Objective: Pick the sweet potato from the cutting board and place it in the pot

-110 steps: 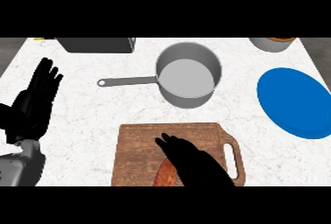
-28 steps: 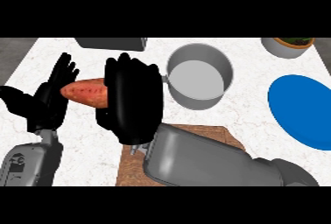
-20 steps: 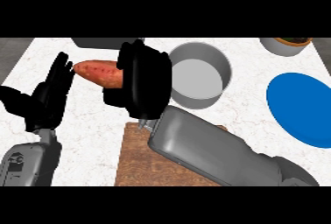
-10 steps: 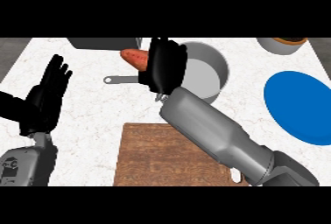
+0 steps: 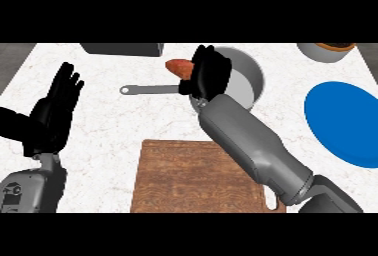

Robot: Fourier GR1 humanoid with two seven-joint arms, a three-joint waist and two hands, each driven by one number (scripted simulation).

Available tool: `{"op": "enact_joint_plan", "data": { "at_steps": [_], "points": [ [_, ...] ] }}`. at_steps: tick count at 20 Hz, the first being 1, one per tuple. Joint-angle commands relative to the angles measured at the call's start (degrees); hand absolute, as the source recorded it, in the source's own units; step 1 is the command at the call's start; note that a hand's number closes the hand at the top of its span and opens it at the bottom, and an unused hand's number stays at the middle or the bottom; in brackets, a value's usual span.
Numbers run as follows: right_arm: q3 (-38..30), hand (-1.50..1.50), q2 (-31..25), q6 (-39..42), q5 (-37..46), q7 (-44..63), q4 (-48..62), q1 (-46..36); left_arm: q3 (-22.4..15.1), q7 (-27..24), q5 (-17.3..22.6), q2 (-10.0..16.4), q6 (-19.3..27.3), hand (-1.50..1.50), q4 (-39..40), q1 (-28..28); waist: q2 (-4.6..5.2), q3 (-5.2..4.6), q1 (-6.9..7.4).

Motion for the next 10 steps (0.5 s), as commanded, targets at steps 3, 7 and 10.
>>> {"op": "enact_joint_plan", "data": {
  "at_steps": [3,7,10],
  "points": [
    [-5.05,-1.5,0.31,-8.18,-12.62,-9.93,2.32,4.79,-1.1,-0.97,-0.47,-0.64,-0.45,0.0,0.48,-0.33,0.64,0.08,1.36],
    [-6.33,-1.5,0.32,-10.9,-21.23,-20.72,-1.67,7.16,0.54,-1.3,0.38,0.23,-0.99,0.0,3.56,-2.66,0.73,0.11,0.78],
    [-8.95,-1.5,0.32,-16.37,-25.12,-24.95,-5.88,5.58,-0.28,1.32,0.78,-0.44,-0.46,0.0,0.78,-3.19,0.41,0.18,0.99]
  ]
}}
